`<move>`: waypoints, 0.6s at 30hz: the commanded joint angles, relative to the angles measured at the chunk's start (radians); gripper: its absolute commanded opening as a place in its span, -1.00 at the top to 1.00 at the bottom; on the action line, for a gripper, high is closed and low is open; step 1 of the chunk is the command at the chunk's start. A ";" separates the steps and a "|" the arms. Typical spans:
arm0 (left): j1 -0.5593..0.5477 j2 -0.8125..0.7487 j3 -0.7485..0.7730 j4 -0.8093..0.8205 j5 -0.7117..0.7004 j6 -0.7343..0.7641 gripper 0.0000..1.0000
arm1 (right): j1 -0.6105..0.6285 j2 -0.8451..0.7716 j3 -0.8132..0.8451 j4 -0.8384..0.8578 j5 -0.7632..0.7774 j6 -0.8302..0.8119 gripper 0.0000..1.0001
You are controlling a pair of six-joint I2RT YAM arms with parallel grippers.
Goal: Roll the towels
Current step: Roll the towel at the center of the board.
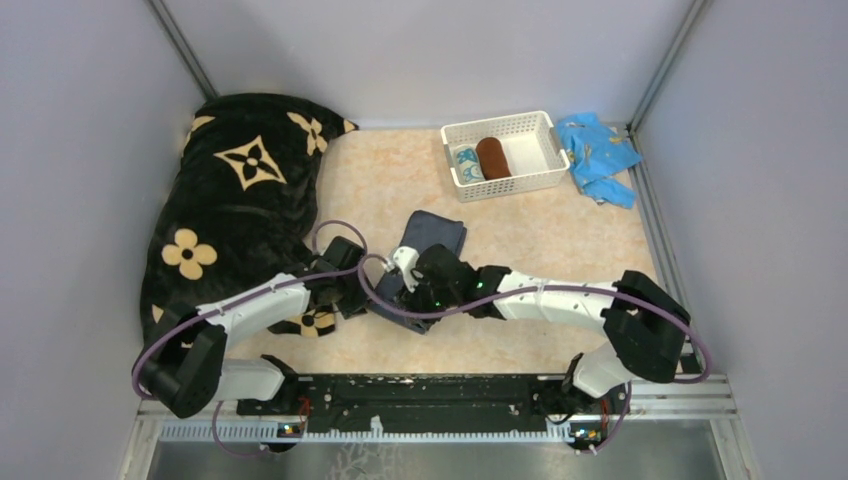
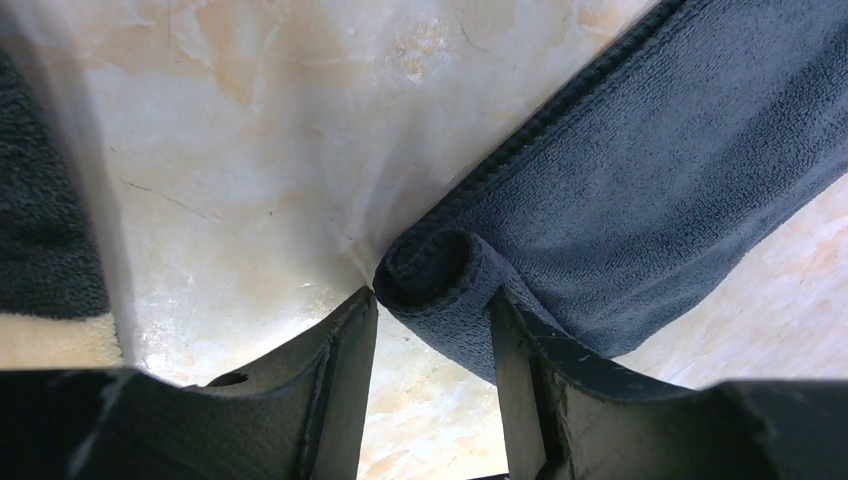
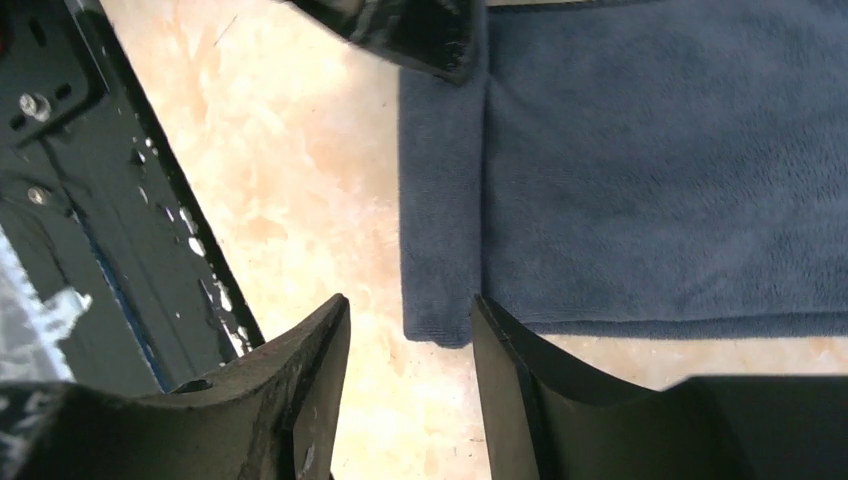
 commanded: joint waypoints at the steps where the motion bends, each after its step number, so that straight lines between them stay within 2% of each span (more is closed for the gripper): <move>1: 0.000 0.029 -0.033 -0.059 -0.028 0.004 -0.04 | 0.104 0.016 0.039 0.062 0.177 -0.128 0.01; 10: 0.000 0.063 -0.023 -0.051 -0.018 0.017 -0.04 | 0.205 0.140 0.037 0.112 0.316 -0.206 -0.03; 18: -0.001 0.093 -0.011 -0.061 -0.025 0.033 -0.04 | 0.250 0.283 0.033 0.077 0.441 -0.222 -0.04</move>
